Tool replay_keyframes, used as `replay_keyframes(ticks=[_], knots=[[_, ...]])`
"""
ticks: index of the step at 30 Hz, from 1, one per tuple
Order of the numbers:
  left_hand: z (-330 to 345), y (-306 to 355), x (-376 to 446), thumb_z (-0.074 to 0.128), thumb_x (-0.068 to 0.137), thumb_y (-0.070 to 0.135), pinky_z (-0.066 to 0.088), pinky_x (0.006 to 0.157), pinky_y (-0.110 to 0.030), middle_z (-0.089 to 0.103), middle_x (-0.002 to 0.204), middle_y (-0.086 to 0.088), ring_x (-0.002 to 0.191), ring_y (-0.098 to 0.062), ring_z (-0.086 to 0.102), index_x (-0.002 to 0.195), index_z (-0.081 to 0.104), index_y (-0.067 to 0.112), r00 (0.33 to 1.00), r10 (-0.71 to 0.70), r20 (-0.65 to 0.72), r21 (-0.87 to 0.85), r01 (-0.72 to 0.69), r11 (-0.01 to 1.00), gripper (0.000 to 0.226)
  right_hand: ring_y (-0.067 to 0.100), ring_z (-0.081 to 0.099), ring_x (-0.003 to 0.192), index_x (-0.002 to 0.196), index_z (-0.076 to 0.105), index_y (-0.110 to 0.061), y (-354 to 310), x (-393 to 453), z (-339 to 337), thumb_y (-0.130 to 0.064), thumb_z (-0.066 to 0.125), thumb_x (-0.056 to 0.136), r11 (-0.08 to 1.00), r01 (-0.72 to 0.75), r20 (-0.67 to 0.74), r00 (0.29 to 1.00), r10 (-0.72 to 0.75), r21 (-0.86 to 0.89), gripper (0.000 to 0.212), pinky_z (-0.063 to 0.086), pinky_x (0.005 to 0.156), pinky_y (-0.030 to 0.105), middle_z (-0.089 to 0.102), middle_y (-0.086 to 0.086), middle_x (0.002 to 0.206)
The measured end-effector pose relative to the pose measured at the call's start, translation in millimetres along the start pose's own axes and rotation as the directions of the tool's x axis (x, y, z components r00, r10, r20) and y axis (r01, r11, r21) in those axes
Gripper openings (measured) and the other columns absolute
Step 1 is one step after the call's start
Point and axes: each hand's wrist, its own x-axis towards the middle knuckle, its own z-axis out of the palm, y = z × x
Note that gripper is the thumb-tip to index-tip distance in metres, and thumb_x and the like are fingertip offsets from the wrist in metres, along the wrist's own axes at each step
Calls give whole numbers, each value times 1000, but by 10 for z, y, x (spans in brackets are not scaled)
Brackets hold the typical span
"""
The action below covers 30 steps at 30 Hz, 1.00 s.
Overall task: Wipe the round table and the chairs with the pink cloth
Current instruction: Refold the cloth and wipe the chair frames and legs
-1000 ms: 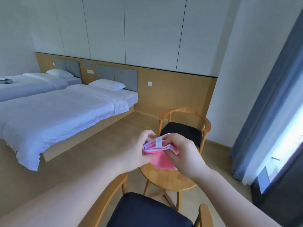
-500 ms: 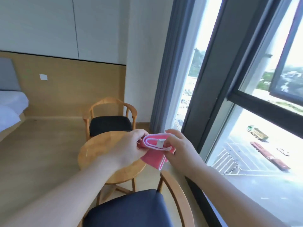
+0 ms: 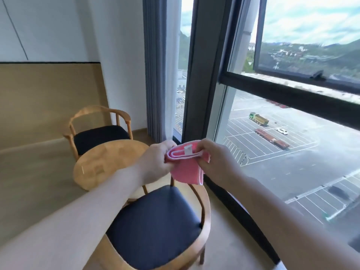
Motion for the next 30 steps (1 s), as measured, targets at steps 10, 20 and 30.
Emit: replay_keyframes(ticks=[10, 20, 30], knots=[[40, 152, -882, 65, 86, 16, 41, 57, -9, 61, 74, 14, 71, 0, 57, 87, 58, 29, 996, 42, 84, 5, -42, 999, 15, 14, 56, 71, 114, 57, -21, -477, -932, 119, -1, 57, 81, 989, -142, -8, 990, 143, 32, 38, 43, 60, 13, 56, -17, 77], [-1263, -694, -1719, 66, 86, 21, 45, 53, -19, 60, 70, 8, 62, -8, 54, 82, 56, 22, 982, 99, 163, 102, -117, 988, 11, 20, 54, 65, 75, 57, -16, -1661, -722, 1436, -4, 61, 78, 979, -189, -12, 982, 189, -81, 13, 42, 54, 26, 58, -3, 67], [-2484, -1855, -2339, 58, 95, 23, 56, 69, -32, 71, 91, 6, 81, -10, 63, 110, 69, 21, 920, 161, 358, 106, -211, 972, 19, 23, 55, 74, 91, 58, -13, -2673, -502, 2861, -14, 59, 86, 955, -153, 86, 980, 179, -253, 6, 49, 66, 43, 59, -2, 84]])
